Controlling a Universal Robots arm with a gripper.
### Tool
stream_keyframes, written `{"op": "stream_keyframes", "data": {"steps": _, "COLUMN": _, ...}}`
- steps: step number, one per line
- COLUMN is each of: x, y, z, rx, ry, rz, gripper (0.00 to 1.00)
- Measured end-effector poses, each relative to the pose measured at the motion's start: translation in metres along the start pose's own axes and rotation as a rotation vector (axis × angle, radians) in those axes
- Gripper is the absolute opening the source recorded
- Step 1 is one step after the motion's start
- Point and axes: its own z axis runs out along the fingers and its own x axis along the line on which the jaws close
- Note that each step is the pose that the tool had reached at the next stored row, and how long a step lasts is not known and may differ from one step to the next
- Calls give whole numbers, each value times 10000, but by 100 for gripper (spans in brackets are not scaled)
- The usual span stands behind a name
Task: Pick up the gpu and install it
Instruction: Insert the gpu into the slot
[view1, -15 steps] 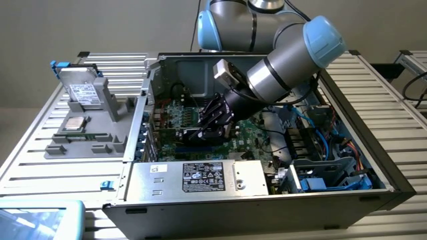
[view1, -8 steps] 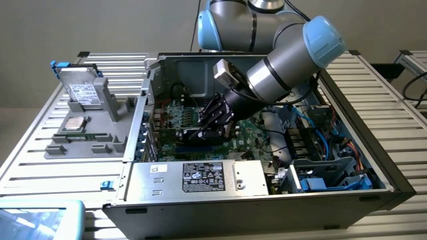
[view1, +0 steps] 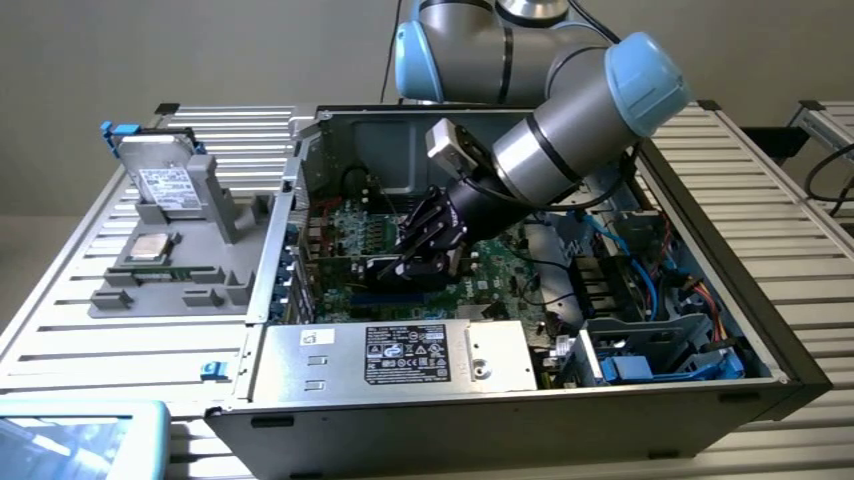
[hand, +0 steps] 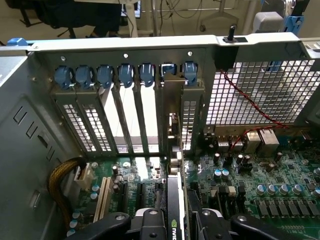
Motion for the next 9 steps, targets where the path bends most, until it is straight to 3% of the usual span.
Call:
{"op": "stream_keyframes", "data": {"steps": 4, "x": 0, "y": 0, "z": 1, "rx": 1, "ry": -7, "rz": -2, "gripper": 28}}
{"op": "stream_keyframes", "data": {"steps": 9, "x": 0, "y": -1, "z": 9, "rx": 123, "ry": -11, "rz": 0, "gripper": 28}}
